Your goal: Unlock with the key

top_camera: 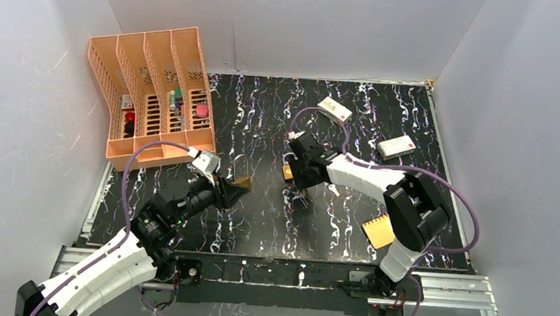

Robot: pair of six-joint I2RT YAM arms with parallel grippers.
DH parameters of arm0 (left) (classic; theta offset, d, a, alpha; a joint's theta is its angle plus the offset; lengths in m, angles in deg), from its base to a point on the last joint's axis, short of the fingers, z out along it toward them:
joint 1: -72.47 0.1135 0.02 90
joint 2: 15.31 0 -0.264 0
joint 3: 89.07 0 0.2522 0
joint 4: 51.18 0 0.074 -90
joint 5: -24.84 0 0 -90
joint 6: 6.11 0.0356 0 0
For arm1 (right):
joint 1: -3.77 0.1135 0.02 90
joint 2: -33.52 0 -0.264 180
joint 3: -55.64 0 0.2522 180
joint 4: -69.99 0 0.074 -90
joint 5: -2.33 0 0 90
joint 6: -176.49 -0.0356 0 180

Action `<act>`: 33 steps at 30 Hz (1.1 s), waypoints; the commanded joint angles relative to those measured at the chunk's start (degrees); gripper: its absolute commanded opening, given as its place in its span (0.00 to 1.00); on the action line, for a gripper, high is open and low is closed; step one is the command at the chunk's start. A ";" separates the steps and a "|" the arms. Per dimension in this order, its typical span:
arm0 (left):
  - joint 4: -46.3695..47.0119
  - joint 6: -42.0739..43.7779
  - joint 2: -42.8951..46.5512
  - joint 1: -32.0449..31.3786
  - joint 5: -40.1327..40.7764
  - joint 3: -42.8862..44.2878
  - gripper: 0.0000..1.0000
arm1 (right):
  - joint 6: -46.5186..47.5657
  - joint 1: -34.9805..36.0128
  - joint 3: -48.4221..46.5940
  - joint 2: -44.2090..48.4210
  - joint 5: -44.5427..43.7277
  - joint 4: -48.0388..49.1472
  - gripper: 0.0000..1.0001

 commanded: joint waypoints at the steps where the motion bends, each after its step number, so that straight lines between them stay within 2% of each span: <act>1: 2.44 -2.84 1.79 -0.25 1.34 0.32 0.00 | 0.42 1.81 -4.86 -3.26 -4.28 -3.51 0.44; 7: 1.66 -3.40 2.88 -0.25 1.95 0.08 0.00 | -0.78 3.17 -5.79 -4.28 -6.53 -4.83 0.44; 10: 2.84 -3.12 2.84 -0.25 -0.13 -0.47 0.00 | -1.40 3.23 -5.43 0.18 -4.41 -1.58 0.45; 14: 6.21 -0.32 2.00 -0.25 -9.18 -0.19 0.00 | 4.56 3.23 -4.13 13.78 6.93 10.17 0.49; 16: 7.39 1.37 0.95 -0.22 -15.36 0.77 0.00 | 8.42 3.19 -5.13 18.79 14.34 12.03 0.51; 20: 5.63 5.18 -2.43 -0.25 -26.33 4.78 0.00 | 14.61 3.14 -8.27 25.34 23.52 6.74 0.52; 24: 5.38 6.36 -4.70 -0.25 -33.62 7.21 0.00 | 17.34 3.14 -9.53 29.57 34.71 1.28 0.54; 28: 7.12 5.64 -4.60 -0.25 -37.18 7.94 0.00 | 17.64 3.13 -10.24 30.49 44.13 -2.27 0.54; 33: 8.64 4.92 -5.64 -0.24 -39.90 9.61 0.00 | 16.65 3.12 -10.74 29.57 50.86 -1.88 0.54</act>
